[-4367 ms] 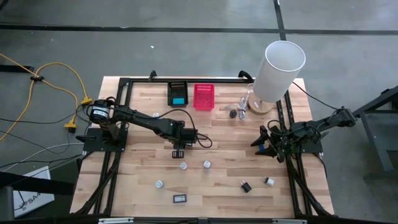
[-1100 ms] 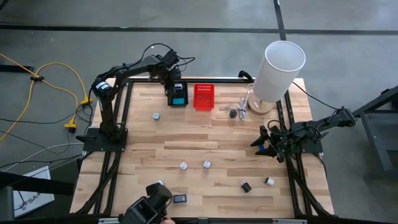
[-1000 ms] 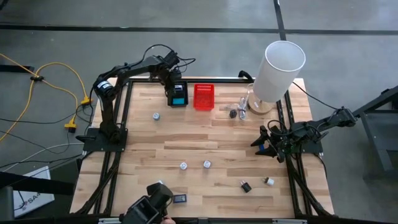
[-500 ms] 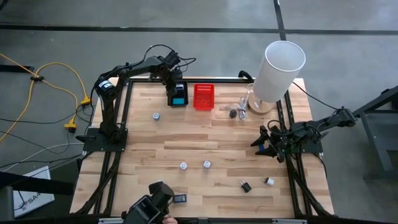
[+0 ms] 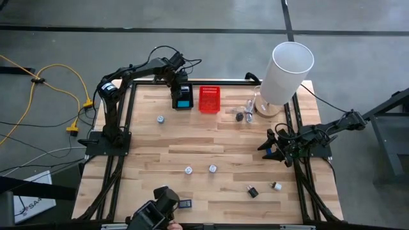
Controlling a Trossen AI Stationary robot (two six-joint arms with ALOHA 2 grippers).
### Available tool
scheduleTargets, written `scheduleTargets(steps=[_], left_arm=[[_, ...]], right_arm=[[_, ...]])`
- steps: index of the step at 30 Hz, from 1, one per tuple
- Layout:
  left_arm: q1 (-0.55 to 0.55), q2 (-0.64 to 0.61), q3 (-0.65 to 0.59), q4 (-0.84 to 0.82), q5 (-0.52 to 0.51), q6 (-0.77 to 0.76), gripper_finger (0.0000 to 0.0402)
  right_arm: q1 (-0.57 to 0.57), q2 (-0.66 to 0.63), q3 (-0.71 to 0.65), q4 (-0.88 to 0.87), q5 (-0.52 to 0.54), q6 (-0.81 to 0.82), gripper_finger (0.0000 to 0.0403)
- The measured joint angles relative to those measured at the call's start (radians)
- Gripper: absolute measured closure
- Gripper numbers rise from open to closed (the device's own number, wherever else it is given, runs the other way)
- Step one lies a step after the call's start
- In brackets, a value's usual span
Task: Pick & Place Office items
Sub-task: Put the white digital timer into the black basket
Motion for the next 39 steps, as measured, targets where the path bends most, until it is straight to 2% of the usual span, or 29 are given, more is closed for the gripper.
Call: scheduleTargets(steps=[6,17,35,39], left_arm=[[0.0,0.041,-0.002,-0.004,0.023,-0.018,0.034],[0.002,0.042,-0.002,0.001,0.026,-0.026,0.0323],[0.003,0.042,-0.001,0.003,0.028,-0.045,0.0318],[0.003,0.043,-0.001,0.003,0.031,-0.048,0.0297]], right_arm=[[0.0,0.0,0.0,0.0,0.0,0.0,0.0199],[0.0,0.0,0.0,0.0,0.0,0.0,0.0199],[0.0,0.0,0.0,0.0,0.0,0.0,0.0199],[0.0,0.0,0.0,0.0,0.0,0.0,0.0199]])
